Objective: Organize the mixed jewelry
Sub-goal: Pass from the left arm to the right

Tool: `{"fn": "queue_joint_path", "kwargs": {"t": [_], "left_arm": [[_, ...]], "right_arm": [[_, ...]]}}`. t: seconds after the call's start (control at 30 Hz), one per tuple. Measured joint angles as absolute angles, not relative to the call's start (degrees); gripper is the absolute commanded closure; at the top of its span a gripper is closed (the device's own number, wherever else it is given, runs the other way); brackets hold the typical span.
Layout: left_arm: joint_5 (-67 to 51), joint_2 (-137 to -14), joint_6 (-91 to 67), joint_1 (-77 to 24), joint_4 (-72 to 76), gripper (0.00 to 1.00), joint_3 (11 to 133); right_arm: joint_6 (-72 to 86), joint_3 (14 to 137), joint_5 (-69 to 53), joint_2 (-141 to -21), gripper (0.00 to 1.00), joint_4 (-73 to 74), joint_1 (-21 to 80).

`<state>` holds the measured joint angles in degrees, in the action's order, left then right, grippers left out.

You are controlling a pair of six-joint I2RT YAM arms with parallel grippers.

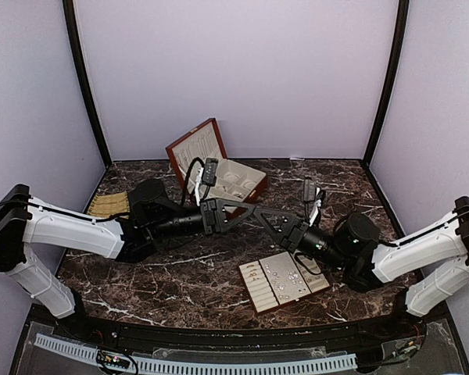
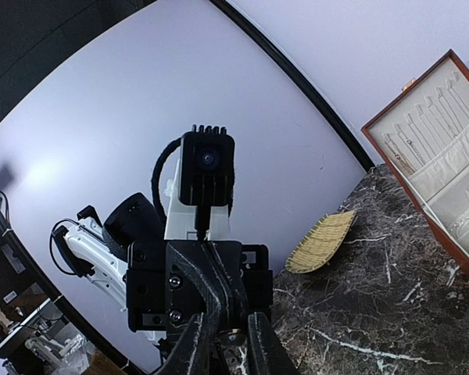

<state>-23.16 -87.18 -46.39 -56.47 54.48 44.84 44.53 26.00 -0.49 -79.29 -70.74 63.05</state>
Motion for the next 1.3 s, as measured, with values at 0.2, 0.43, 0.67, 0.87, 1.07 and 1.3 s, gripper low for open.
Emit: {"fn": "queue_joint_path", "kwargs": {"t": [0.2,0.43,0.67,0.87,1.07,1.3], "left_arm": [[-23.31,-87.18,-46.74,-56.47,54.68,1.0,44.82],[-23.53,-87.15,-46.94,-56.47,56.07,1.0,44.49],[-23.51,-87.15,-47.05,-56.47,57.04,0.99,44.1],[-22.48,-86.91,-46.81,-56.14,56.55,0.65,43.72],[-21.39,-84.88,-45.98,-55.83,53.15,0.55,42.94],[-19.59,-81.08,-43.68,-55.33,48.53,0.52,42.22]], "right_arm": [[44.71,26.57,-1.54,-80.05,0.82,-70.98,62.98],[45.58,26.57,-1.93,-80.12,0.95,-71.72,62.98],[45.58,26.57,-1.91,-80.12,1.0,-71.99,62.98],[45.43,26.46,-1.39,-78.85,1.0,-69.78,62.67],[44.6,26.59,-1.04,-73.63,1.0,-59.18,61.39],[42.3,28.29,-1.28,-68.34,1.0,-41.1,59.18]]}}
